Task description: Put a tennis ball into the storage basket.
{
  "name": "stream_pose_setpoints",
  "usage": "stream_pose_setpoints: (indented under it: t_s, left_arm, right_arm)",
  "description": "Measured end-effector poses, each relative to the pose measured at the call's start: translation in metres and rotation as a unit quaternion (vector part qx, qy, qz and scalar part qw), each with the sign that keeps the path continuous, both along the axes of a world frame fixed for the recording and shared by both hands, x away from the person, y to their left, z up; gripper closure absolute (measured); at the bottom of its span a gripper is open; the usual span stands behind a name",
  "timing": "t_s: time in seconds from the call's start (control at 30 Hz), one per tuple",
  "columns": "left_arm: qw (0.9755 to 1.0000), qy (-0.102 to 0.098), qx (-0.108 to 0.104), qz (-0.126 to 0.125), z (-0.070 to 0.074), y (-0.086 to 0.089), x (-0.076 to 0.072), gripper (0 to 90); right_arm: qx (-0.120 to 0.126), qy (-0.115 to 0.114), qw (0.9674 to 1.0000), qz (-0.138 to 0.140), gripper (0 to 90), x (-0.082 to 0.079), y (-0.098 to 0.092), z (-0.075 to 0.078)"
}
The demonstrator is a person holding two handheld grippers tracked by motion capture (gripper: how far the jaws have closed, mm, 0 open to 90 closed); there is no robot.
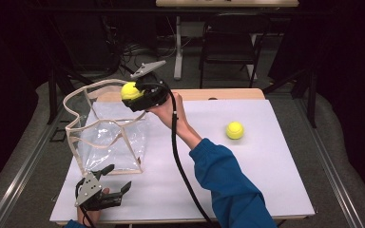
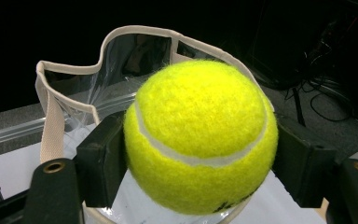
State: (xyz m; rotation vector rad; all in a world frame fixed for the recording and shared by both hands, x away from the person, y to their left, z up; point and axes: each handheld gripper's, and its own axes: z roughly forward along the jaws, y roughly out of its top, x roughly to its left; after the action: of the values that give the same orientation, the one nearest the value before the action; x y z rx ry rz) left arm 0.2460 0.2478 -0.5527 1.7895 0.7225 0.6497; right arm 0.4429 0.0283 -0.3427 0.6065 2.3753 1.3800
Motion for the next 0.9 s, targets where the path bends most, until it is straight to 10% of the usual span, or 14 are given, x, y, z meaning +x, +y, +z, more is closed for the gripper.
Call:
stream_pose_setpoints:
  t_s: [0.9]
  left_arm:
    - [1.0000, 0.000, -0.003, 0.000, 0.000, -0.001, 0.000, 15.8]
  right_arm:
    - [-0.018, 0.019, 0.9996, 0.010, 25.9, 0.002, 0.017, -0.012]
